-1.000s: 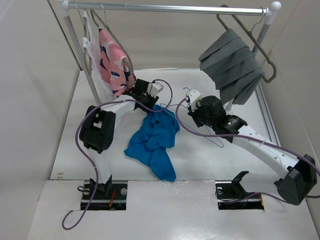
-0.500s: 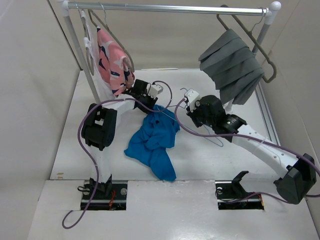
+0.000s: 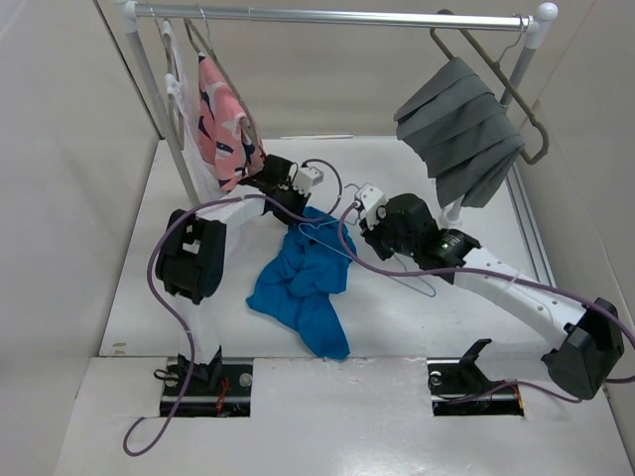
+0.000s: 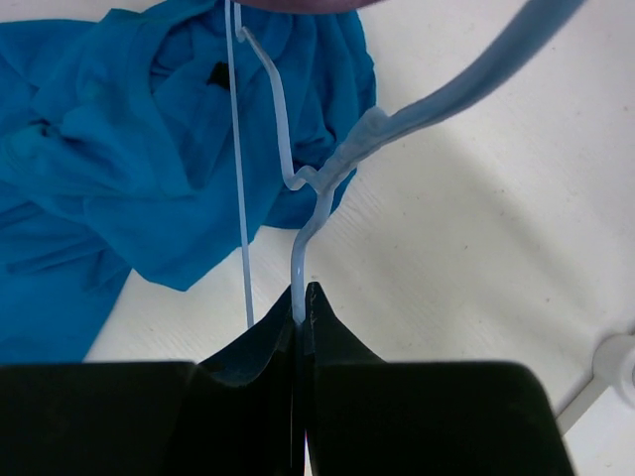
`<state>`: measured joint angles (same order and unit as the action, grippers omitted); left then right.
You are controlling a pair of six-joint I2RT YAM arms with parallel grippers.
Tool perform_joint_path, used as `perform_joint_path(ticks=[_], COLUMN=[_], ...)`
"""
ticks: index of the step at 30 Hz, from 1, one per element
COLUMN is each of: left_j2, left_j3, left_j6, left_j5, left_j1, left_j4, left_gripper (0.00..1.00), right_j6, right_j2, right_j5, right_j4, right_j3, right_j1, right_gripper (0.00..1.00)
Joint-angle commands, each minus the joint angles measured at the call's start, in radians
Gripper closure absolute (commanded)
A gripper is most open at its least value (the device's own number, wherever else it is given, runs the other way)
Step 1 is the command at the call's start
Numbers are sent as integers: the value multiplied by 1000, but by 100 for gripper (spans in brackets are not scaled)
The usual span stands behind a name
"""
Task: Place the t-shirt on the hanger
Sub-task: Place tshirt on hanger
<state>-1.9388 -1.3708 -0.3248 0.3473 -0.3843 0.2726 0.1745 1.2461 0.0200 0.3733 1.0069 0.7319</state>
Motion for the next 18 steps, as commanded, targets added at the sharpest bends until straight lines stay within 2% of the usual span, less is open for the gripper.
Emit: perform_joint_path(ticks=[1, 11, 14, 18], left_j2=[124, 195, 195, 176], left_j3=[-53, -86, -125, -247], left_j6=[-16, -60, -10, 73], left_j5=[-7, -47, -37, -28], left_j1=[-10, -37, -48, -68], left_j4=[76, 162, 187, 264], left_gripper=[100, 100, 100, 100], right_j6=[-36, -67, -99, -142], right_j2=[4, 72, 82, 82], right_j5=[12, 69, 80, 121], right_j4=[-60, -56, -85, -119], right_j3=[16, 71, 71, 81], right_j1=[12, 12, 12, 12], right_gripper=[100, 100, 100, 100])
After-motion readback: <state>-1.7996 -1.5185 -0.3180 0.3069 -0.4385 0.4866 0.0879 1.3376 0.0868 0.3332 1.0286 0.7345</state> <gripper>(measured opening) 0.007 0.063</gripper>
